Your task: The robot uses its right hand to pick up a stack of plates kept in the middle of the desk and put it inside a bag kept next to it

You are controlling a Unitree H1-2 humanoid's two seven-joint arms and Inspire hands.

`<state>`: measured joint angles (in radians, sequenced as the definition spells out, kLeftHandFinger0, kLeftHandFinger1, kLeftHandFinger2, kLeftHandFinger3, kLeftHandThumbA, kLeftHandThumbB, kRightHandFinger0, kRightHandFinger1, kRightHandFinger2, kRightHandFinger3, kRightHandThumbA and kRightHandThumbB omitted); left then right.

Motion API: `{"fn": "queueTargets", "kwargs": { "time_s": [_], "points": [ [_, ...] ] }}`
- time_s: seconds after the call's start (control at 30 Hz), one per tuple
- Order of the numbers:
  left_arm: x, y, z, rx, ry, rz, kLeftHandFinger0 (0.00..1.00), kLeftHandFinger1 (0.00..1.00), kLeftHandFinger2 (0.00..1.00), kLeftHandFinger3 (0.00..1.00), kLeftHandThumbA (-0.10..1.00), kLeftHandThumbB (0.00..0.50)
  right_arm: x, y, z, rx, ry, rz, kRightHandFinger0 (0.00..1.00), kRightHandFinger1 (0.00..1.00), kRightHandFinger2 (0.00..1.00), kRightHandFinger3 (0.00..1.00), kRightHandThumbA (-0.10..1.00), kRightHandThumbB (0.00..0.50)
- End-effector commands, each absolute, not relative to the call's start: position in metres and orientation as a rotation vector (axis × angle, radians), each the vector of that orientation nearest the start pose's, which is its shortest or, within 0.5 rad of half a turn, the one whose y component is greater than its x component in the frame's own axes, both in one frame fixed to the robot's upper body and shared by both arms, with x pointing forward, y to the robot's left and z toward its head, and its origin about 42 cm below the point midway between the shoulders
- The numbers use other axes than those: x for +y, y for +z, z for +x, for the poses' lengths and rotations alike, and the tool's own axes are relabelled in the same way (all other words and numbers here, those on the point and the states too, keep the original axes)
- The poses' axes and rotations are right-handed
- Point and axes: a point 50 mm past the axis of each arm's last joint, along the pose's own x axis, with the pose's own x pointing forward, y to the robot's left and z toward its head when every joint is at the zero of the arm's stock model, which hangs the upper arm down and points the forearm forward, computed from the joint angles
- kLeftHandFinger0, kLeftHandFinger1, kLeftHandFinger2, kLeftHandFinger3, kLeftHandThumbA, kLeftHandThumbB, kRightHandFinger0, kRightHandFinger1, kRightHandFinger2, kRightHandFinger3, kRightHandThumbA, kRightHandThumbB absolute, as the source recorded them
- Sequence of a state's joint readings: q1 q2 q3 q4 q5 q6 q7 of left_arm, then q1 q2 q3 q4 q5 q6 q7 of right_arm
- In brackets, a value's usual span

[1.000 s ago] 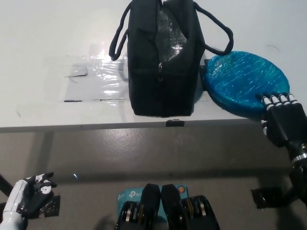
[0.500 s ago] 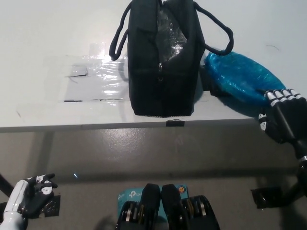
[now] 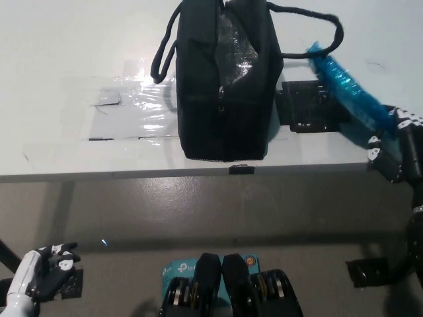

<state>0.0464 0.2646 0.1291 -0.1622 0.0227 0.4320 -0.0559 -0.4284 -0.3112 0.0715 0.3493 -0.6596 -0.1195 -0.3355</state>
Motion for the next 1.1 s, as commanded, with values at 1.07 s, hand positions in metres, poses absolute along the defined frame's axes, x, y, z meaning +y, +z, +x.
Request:
{"fn": "queueTargets", "kwargs": {
  "time_s": [1.07],
  "points": [
    [0.342, 0.125, 0.249, 0.257, 0.129, 0.349, 0.58, 0.65, 0.73, 0.83, -0.1, 0.0, -0.262, 0.333, 0.45, -0.259, -0.046, 0.247, 0.0, 0.0, 0.07, 0.07, -0.1, 0.192]
  ]
}}
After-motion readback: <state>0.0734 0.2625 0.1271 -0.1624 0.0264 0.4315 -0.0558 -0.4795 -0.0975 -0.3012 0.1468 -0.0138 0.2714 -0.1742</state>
